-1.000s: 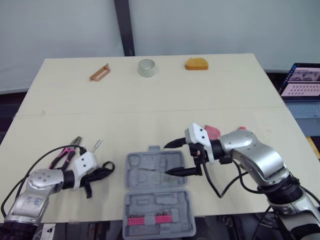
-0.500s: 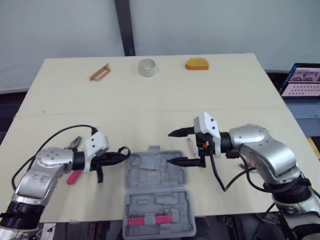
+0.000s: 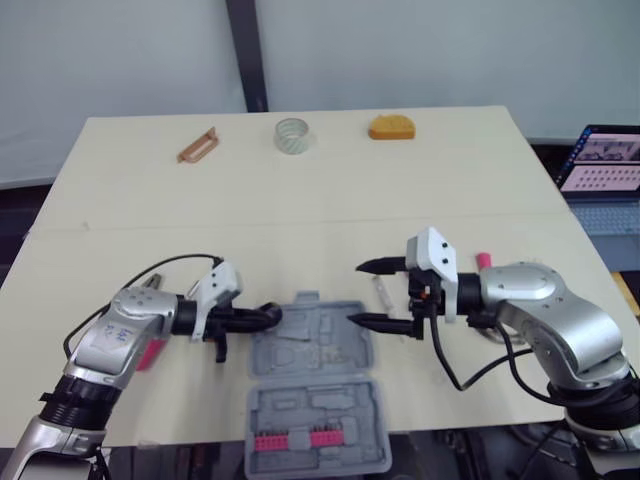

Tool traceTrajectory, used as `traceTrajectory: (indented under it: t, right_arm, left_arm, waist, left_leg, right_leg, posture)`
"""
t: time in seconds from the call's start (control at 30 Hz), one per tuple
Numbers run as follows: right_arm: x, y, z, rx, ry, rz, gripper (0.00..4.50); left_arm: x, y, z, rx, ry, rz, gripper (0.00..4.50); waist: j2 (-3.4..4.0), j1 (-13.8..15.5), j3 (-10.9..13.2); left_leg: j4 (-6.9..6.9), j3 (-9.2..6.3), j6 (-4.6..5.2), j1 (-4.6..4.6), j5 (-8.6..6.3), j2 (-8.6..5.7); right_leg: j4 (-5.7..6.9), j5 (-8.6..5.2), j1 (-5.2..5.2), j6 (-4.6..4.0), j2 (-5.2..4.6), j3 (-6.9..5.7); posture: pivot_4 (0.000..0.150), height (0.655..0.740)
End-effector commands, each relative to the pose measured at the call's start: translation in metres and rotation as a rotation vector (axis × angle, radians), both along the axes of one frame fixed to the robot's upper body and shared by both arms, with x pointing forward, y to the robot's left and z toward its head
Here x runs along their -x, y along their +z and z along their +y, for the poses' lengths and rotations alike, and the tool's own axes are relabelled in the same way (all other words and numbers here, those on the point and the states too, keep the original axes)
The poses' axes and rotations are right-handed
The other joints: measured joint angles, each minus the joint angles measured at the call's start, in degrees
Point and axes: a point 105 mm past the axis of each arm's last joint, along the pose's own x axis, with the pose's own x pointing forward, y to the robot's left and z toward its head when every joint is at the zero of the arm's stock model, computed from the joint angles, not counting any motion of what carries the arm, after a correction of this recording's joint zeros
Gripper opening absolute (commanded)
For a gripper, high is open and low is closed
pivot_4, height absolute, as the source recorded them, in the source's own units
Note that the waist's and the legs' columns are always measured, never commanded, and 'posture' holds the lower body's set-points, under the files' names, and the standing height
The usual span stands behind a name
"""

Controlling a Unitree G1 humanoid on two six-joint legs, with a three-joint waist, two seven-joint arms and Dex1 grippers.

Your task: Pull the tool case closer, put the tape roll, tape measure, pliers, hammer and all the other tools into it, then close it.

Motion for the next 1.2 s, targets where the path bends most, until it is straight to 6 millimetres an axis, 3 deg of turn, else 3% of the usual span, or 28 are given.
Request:
traceTrajectory:
  t: [0.03, 0.33, 1.2]
  right_arm:
    - [0.005, 0.011, 0.000, -0.014, 0.004, -0.049, 4.50]
    - [0.004, 0.011, -0.001, -0.016, -0.005, -0.049, 4.50]
    - [0.004, 0.015, 0.001, -0.023, -0.008, -0.047, 4.50]
  left_arm:
    - [0.000, 0.000, -0.002, 0.000, -0.015, -0.005, 0.05]
    - [-0.002, -0.012, 0.001, -0.030, -0.005, -0.005, 0.05]
    - [-0.009, -0.016, -0.001, -0.081, -0.029, -0.035, 0.05]
  waist:
    - [0.00, 0.10, 0.00]
    - [0.00, 0.10, 0.00]
    - [0.00, 0.08, 0.00]
  left_leg:
    - [0.02, 0.00, 0.00, -0.01, 0.00, 0.00]
    - [0.04, 0.00, 0.01, -0.01, -0.01, 0.00]
    - [0.07, 0.00, 0.01, -0.01, -0.01, 0.00]
  right_leg:
    - [0.00, 0.00, 0.00, 0.00, 0.00, 0.00]
    - [0.00, 0.00, 0.01, 0.00, 0.00, 0.00]
    - [0.00, 0.00, 0.02, 0.00, 0.00, -0.01]
  posture:
    - [0.150, 0.7400]
    - [0.150, 0.7400]
    - [0.150, 0.7400]
